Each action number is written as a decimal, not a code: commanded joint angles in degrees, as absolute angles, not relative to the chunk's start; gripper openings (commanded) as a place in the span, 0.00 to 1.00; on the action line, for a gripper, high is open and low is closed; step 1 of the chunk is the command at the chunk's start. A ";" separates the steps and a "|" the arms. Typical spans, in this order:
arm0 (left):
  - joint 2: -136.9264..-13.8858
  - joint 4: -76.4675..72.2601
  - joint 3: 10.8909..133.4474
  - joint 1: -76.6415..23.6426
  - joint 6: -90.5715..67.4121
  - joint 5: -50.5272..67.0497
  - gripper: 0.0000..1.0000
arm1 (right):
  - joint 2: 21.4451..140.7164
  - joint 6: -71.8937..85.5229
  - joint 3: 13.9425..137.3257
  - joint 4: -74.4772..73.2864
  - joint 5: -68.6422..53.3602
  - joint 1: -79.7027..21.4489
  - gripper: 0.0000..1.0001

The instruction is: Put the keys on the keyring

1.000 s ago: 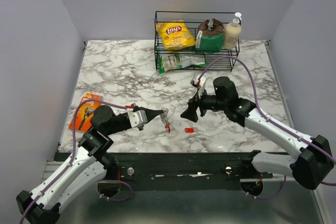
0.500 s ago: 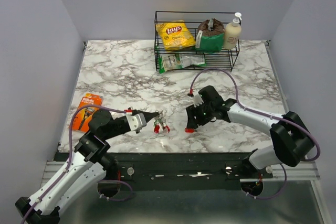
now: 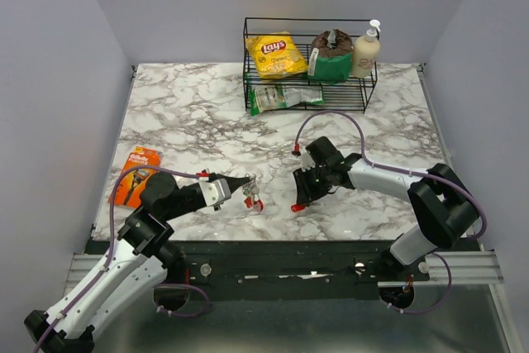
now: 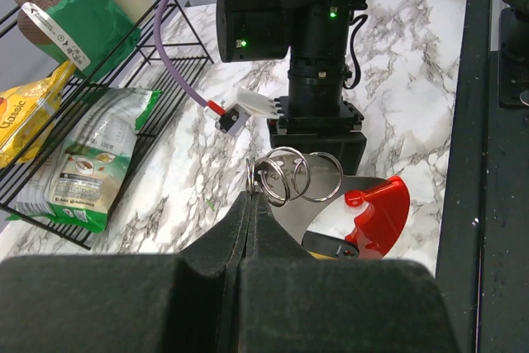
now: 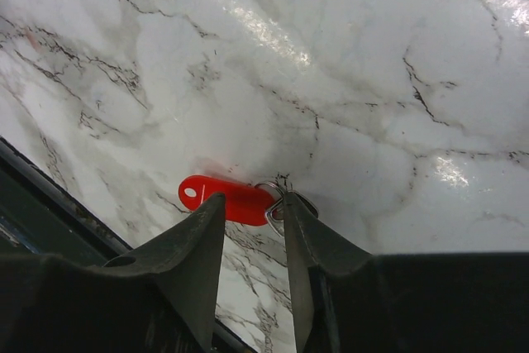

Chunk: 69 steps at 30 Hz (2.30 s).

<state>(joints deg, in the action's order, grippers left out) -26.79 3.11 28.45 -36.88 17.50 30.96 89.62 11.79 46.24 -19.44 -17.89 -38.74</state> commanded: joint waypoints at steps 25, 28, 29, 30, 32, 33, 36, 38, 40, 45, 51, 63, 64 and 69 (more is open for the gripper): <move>-26.10 1.93 27.86 -37.00 17.23 29.44 0.00 | 78.67 13.80 47.55 -18.99 -14.41 -39.81 0.00; -26.19 2.02 27.77 -37.00 17.31 29.44 0.00 | 78.39 12.13 46.67 -18.63 -15.73 -39.81 0.01; -26.19 1.93 27.77 -37.09 17.23 29.53 0.00 | 79.09 11.78 46.58 -18.98 -15.99 -39.81 0.02; -26.19 1.85 27.77 -37.09 17.23 29.53 0.00 | 79.71 11.34 46.50 -19.33 -16.17 -39.81 0.15; -26.19 1.84 27.86 -37.00 17.23 29.53 0.00 | 81.11 11.43 46.14 -19.60 -16.70 -39.81 0.40; -26.19 1.85 27.86 -37.00 17.31 29.53 0.00 | 81.47 11.95 46.06 -19.69 -16.79 -39.81 0.50; -26.19 1.76 27.77 -37.00 17.23 29.53 0.00 | 82.44 12.83 45.88 -20.12 -15.74 -39.81 0.60; -26.19 1.76 27.86 -37.00 17.23 29.62 0.00 | 82.88 13.18 46.05 -21.09 -15.29 -39.81 0.63; -26.28 1.67 27.86 -37.09 17.23 29.71 0.00 | 84.11 13.88 46.32 -21.97 -14.68 -39.90 0.70; -26.45 1.67 27.95 -37.00 17.14 29.71 0.00 | 87.09 15.11 46.49 -23.29 -13.10 -40.95 0.76; -26.54 1.58 27.95 -37.09 17.05 29.71 0.00 | 93.33 16.52 49.30 -25.92 -6.86 -43.94 0.77; -26.46 1.84 27.86 -37.00 17.31 29.09 0.00 | 96.51 17.58 50.89 -27.16 -3.61 -46.32 0.01; -26.46 1.85 27.86 -37.00 17.31 29.09 0.00 | 96.24 17.58 51.06 -27.25 -3.26 -46.32 0.01; -26.19 2.20 27.95 -36.91 17.32 28.74 0.00 | 91.77 17.84 51.42 -26.72 -0.54 -46.23 0.01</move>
